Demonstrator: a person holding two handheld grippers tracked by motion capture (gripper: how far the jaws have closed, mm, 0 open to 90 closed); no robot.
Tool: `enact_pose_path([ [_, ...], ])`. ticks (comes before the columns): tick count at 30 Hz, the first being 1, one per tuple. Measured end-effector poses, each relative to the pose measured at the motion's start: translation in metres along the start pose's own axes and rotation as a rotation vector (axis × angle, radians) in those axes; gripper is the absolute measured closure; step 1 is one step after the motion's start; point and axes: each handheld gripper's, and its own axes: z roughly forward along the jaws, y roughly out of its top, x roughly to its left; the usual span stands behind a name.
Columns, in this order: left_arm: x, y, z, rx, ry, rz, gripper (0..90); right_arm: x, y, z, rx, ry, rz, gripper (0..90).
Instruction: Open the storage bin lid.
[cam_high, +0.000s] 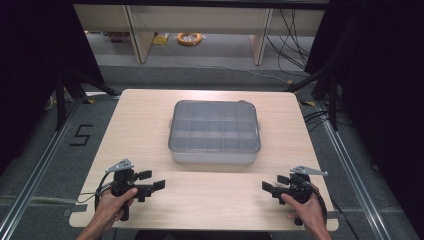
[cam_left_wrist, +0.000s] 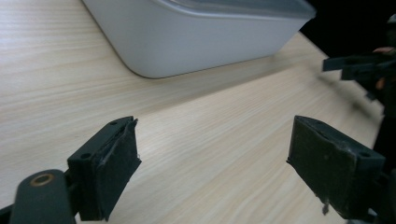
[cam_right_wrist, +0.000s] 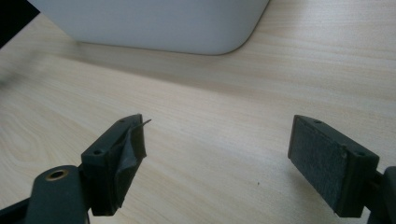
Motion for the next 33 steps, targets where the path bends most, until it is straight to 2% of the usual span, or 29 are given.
enact_pose_path([
  [1, 0.000, 0.000, 0.000, 0.002, 0.011, 0.009, 15.1, 0.000, 0.000, 0.000, 0.001, 0.005, 0.003, 20.1],
  [2, 0.000, 0.000, 0.000, 0.001, 0.005, 0.006, 15.0, 0.002, 0.000, 0.000, 0.005, 0.007, 0.023, 20.1],
  [3, 0.000, 0.000, 0.000, 0.004, 0.003, 0.003, 15.0, 0.001, 0.000, 0.000, 0.005, -0.013, -0.004, 20.1],
  [4, 0.000, 0.000, 0.000, 0.010, 0.008, 0.016, 15.0, 0.001, 0.000, 0.001, 0.005, -0.001, 0.005, 20.1],
  [8, 0.000, 0.000, 0.000, 0.009, 0.009, 0.019, 15.1, 0.000, 0.000, 0.000, -0.001, -0.020, -0.018, 20.2],
  [11, 0.001, -0.001, 0.000, 0.002, 0.013, 0.000, 15.0, 0.000, 0.001, -0.001, -0.007, -0.006, -0.019, 20.2],
  [15, 0.002, 0.000, -0.001, 0.005, 0.012, -0.006, 15.0, -0.001, 0.001, -0.001, -0.013, -0.005, -0.014, 20.2],
  [16, 0.003, 0.000, 0.000, 0.000, 0.004, -0.010, 15.0, -0.001, 0.002, -0.001, -0.011, -0.017, -0.008, 20.3],
  [17, 0.003, 0.001, -0.001, 0.002, 0.007, -0.012, 15.0, 0.001, 0.001, 0.000, -0.024, 0.002, 0.031, 20.3],
  [19, 0.004, 0.001, -0.001, 0.002, 0.007, -0.014, 15.0, 0.001, 0.002, -0.001, -0.026, 0.018, 0.041, 20.5],
  [20, 0.004, 0.001, -0.001, -0.009, 0.007, -0.023, 15.1, -0.003, 0.002, -0.002, -0.031, 0.012, 0.018, 20.6],
  [21, 0.004, 0.001, -0.001, -0.004, 0.000, -0.029, 15.1, -0.002, 0.002, -0.002, -0.030, 0.031, 0.048, 20.7],
  [22, 0.003, 0.000, 0.001, -0.020, 0.005, -0.037, 15.1, -0.002, 0.002, -0.002, -0.026, 0.036, 0.066, 21.0],
  [23, 0.004, 0.001, 0.000, 0.002, 0.001, -0.026, 15.1, -0.003, 0.003, -0.002, -0.033, 0.043, 0.074, 21.4],
  [24, 0.004, 0.001, 0.000, -0.001, 0.001, -0.027, 15.1, -0.007, 0.003, -0.002, -0.049, 0.029, 0.022, 21.7],
  [25, 0.004, 0.001, 0.001, -0.001, 0.001, -0.028, 15.1, -0.007, 0.004, -0.001, -0.059, 0.029, 0.027, 22.1],
  [26, 0.004, 0.001, 0.001, 0.000, 0.002, -0.026, 15.0, -0.005, 0.004, -0.003, -0.056, 0.046, 0.061, 22.3],
  [28, 0.004, 0.003, 0.000, -0.006, 0.000, -0.036, 15.1, -0.008, 0.006, -0.003, -0.077, 0.034, 0.025, 22.5],
  [29, 0.004, 0.003, 0.000, -0.013, 0.001, -0.040, 15.1, -0.008, 0.007, -0.004, -0.072, 0.054, 0.057, 22.6],
  [30, 0.004, 0.003, 0.000, -0.010, -0.005, -0.042, 15.1, -0.010, 0.008, -0.004, -0.083, 0.055, 0.056, 22.9],
  [32, 0.005, 0.005, 0.000, -0.019, -0.007, -0.063, 15.0, -0.010, 0.009, -0.005, -0.084, 0.083, 0.096, 24.1],
  [33, 0.005, 0.006, 0.000, -0.028, -0.002, -0.067, 15.0, -0.013, 0.011, -0.004, -0.104, 0.085, 0.080, 24.3],
])
